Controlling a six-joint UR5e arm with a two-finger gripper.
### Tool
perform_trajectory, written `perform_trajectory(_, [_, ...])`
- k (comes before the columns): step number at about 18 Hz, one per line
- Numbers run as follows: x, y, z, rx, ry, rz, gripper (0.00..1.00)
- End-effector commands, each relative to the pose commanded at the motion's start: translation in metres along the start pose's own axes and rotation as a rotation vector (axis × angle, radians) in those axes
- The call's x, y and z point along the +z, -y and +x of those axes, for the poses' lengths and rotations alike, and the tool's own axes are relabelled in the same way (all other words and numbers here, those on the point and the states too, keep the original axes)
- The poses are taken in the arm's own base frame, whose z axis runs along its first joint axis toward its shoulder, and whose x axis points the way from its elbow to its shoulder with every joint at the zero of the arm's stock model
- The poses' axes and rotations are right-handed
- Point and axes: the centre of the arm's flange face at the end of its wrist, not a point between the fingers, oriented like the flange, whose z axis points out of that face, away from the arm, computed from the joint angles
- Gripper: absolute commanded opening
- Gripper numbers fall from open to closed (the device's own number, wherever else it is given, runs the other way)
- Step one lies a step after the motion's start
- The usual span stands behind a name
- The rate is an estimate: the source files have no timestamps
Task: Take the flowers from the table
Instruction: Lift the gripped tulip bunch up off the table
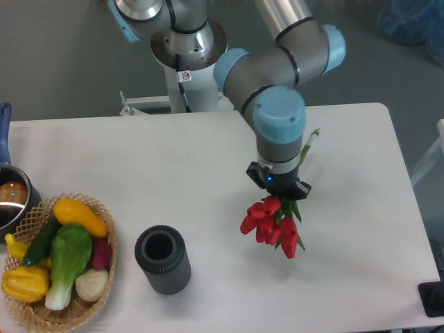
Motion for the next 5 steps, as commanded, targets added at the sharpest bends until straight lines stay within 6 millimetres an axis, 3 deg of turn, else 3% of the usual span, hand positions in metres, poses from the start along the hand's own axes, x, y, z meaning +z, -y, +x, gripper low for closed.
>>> perform_trajectory(5, [-0.0077, -0.0045, -0.0045, 0.032, 0.001, 0.018, 0.00])
